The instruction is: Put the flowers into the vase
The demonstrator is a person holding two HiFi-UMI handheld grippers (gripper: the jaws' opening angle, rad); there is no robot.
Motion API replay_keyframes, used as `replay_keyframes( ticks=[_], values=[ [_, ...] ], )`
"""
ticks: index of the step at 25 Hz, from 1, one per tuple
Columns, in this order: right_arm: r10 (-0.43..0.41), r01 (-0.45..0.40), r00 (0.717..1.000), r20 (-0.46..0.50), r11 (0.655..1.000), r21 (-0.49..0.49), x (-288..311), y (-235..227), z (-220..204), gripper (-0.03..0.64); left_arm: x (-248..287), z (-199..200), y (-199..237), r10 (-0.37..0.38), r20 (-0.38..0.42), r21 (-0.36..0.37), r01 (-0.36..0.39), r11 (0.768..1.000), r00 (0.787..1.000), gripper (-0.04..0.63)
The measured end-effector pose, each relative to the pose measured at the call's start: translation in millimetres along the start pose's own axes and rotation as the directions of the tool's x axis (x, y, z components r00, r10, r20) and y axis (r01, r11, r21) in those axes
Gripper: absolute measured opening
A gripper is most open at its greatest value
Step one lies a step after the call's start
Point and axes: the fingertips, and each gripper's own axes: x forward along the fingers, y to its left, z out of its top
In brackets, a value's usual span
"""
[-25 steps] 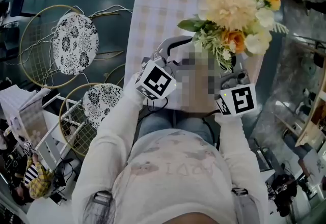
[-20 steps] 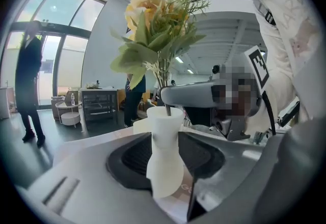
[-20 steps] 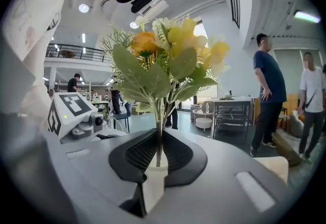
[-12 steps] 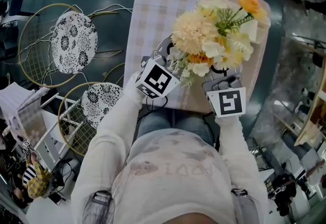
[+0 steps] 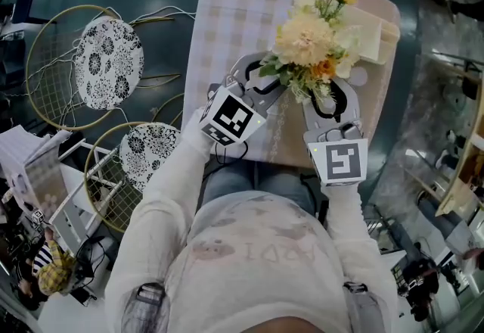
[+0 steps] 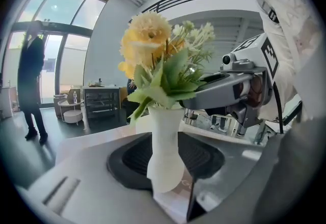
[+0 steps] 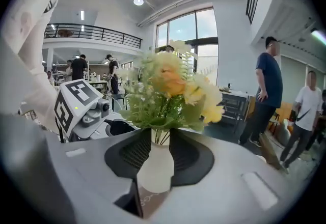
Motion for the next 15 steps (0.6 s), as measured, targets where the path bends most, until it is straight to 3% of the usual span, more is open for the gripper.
replay_keyframes(
  ticks=[3, 10, 15],
  values=[
    [0.005, -0.005, 0.999, -0.038, 1.000, -0.006, -5, 4, -8, 0.137, 1, 1, -2, -0.003, 0.002, 0.002, 0.003, 1.000, 1.000, 0.157],
    [-0.003, 0.003, 1.000, 0.002, 0.999, 0.049, -12, 10, -10, 0.133, -3, -1, -6, 0.003, 0.001, 0.017, -0.003, 1.000, 1.000, 0.152],
    [0.021, -0.018, 0.999, -0.041, 0.997, 0.072, -20, 14, -28, 0.106, -11, -9, -6, 0.024, -0.013, 0.004, -0.024, 1.000, 1.000, 0.102]
  ],
)
